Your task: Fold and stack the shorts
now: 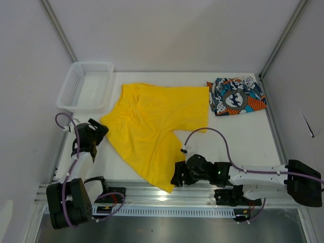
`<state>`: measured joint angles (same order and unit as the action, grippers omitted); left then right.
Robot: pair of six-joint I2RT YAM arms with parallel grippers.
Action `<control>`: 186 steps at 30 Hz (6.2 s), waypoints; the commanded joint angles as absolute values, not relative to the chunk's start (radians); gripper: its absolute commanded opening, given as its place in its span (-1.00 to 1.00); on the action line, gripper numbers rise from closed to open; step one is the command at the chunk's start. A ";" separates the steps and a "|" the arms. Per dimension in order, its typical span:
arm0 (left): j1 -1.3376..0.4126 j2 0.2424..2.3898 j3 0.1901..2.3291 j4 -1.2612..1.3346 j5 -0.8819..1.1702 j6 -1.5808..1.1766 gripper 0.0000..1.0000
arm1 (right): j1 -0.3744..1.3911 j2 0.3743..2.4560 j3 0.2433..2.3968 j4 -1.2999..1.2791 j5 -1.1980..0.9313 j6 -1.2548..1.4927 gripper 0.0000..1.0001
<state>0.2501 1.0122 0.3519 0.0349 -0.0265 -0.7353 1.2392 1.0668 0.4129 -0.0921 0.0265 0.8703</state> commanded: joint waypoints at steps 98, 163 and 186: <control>0.284 1.040 0.399 0.107 0.025 -0.753 0.98 | 0.534 1.034 0.384 0.084 -0.456 0.692 -0.10; 0.282 1.078 0.380 0.163 0.060 -0.764 0.88 | 0.979 0.747 0.379 -0.167 -0.075 0.647 -1.00; 0.207 1.131 0.353 0.294 0.040 -0.825 0.13 | 0.190 1.179 0.468 -0.011 -0.531 0.617 -1.00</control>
<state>0.2230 1.1427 0.3592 0.2222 0.0582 -0.8066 0.2165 1.1500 0.4194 -0.0769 -0.4942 0.6312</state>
